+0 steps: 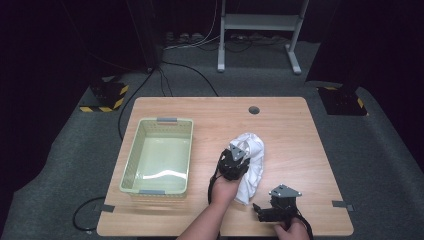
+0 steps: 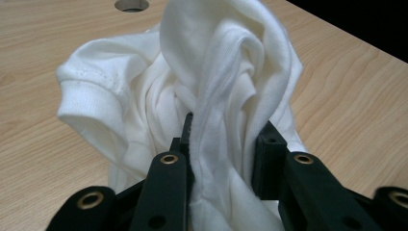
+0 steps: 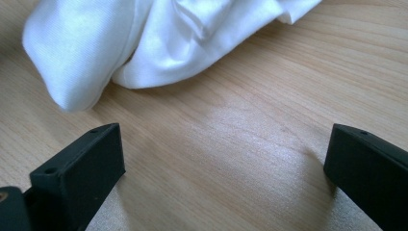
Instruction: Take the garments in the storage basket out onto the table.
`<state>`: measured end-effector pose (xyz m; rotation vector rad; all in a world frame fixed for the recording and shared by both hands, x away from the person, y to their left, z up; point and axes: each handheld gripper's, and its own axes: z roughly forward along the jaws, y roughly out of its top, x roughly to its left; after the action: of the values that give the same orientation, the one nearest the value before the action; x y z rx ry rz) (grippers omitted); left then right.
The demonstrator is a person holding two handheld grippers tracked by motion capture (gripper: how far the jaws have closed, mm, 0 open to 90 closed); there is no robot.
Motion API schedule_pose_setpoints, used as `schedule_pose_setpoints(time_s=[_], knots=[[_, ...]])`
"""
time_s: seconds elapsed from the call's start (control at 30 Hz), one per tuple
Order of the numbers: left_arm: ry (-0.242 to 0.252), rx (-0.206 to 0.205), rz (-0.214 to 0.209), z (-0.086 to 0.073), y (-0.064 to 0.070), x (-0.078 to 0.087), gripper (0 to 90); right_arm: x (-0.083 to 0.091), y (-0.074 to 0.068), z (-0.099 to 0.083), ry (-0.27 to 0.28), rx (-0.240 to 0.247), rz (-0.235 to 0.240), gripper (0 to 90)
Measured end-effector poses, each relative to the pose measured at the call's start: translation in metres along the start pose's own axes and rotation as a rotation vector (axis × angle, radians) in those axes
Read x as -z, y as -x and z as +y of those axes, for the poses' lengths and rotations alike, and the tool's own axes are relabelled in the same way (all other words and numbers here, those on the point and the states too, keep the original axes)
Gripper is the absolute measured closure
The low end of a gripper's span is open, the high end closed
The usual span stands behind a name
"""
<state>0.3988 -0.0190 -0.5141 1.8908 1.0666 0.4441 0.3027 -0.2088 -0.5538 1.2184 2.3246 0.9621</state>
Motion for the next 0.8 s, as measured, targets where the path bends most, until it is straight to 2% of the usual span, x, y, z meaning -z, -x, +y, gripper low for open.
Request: schedule_pose_setpoints(time_s=[0.3, 0.8], knots=[[-0.031, 0.002, 0.005, 0.0, 0.001, -0.009, 71.1, 0.0, 0.001, 0.0, 0.003, -0.005, 0.006, 0.0], [-0.054, 0.001, 0.001, -0.007, 0.002, -0.013, 65.9, 0.0, 0.001, 0.0, 0.004, -0.007, 0.009, 0.0]])
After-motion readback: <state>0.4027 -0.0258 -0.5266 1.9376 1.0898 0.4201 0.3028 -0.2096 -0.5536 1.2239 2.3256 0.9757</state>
